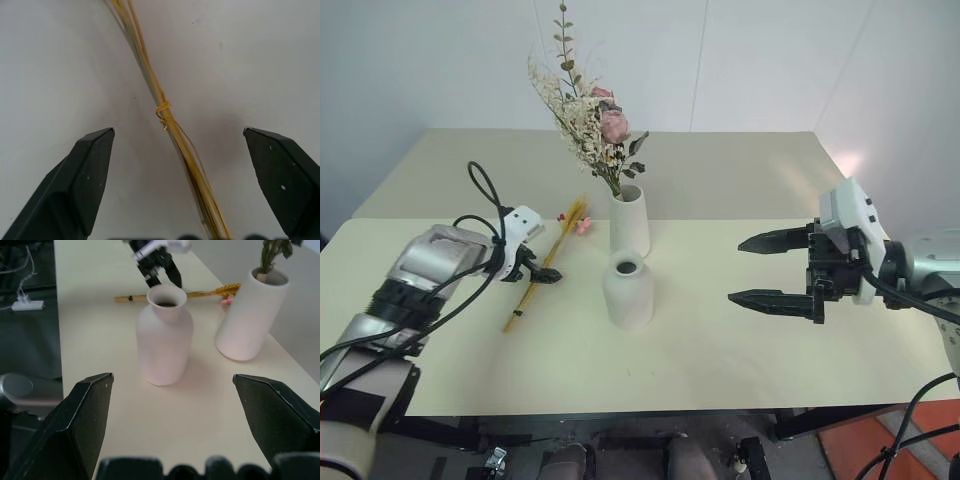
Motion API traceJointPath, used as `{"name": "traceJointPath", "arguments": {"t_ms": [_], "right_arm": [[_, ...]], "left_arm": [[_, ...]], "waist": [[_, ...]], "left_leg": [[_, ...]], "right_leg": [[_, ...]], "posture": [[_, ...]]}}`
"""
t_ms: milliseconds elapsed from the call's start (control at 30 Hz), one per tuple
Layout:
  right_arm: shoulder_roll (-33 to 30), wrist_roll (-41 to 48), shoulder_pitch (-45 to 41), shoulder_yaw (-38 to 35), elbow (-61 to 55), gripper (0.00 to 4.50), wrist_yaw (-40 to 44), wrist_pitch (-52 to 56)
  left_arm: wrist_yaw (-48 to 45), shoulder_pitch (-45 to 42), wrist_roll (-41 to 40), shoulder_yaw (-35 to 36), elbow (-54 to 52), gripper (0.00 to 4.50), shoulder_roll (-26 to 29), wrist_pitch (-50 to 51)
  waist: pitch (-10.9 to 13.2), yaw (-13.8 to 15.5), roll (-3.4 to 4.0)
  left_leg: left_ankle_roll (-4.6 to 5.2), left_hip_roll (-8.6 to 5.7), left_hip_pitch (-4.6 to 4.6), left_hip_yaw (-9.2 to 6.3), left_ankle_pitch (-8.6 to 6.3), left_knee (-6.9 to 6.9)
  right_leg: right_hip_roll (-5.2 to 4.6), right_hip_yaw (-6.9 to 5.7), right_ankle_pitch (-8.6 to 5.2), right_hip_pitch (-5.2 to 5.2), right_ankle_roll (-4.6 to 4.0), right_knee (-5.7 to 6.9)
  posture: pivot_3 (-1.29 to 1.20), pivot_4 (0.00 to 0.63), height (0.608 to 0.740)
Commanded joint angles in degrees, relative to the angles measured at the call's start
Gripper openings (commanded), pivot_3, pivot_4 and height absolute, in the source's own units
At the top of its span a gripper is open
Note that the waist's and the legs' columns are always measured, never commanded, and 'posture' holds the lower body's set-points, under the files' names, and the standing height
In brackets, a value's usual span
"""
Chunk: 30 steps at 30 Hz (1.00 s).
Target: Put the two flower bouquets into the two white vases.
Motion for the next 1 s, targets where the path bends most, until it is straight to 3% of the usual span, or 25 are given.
{"name": "traceJointPath", "arguments": {"t_ms": [33,367,567,667,833,1000], "right_arm": [[-2.19,2.06,1.98,-4.78,-2.53,4.50,0.61,0.91],[-3.17,1.52,8.32,-8.00,-4.25,4.50,1.01,-0.57],[-2.75,0.89,7.52,-7.13,-2.89,4.50,0.66,-1.14],[-2.13,0.21,8.04,-6.83,-3.24,4.50,-0.12,-1.83],[-0.99,-0.04,10.00,-7.23,-3.39,4.50,-1.28,-2.49],[-0.72,-1.90,10.90,-5.68,-0.64,4.50,-0.60,-4.25]], "left_arm": [[-1.24,-2.37,2.79,0.04,3.04,3.30,-0.46,-3.57],[-1.02,-3.49,4.89,3.56,6.83,0.06,-1.37,-7.03],[1.59,-1.19,4.68,7.81,1.55,0.02,0.50,-4.71],[7.83,4.37,3.80,16.17,-4.66,0.02,2.32,-6.83],[6.57,21.16,-7.49,38.70,-23.42,0.02,2.98,-13.24],[-0.67,27.19,-21.00,46.30,-37.75,0.02,2.32,-12.12]], "waist": [[0.00,0.12,0.00],[0.00,-0.10,-0.01],[0.00,-0.01,-0.01],[0.00,-0.17,-0.01],[0.00,-0.86,-0.01],[-0.03,0.74,-0.05]], "left_leg": [[0.00,0.00,-0.01,0.00,0.00,0.00],[0.00,-0.02,0.04,0.00,0.00,0.04],[0.00,-0.03,-0.03,-0.01,0.00,0.04],[0.00,-0.01,-0.01,0.00,0.00,0.04],[0.00,0.04,0.05,0.01,0.00,0.02],[-0.02,0.01,0.05,0.01,0.00,0.19]], "right_leg": [[0.00,-0.01,0.00,0.01,0.00,-0.01],[-0.02,0.01,0.01,0.03,0.03,0.05],[-0.03,0.00,0.00,0.02,0.05,0.01],[-0.03,0.01,0.00,0.03,0.05,0.01],[-0.03,0.03,0.01,0.03,0.04,0.06],[-0.14,-0.13,0.03,0.17,0.07,0.05]], "posture": [[0.00,0.150,0.740],[0.00,0.150,0.740],[0.00,0.150,0.740],[0.00,0.150,0.740],[0.00,0.150,0.740],[0.00,0.150,0.740]]}}
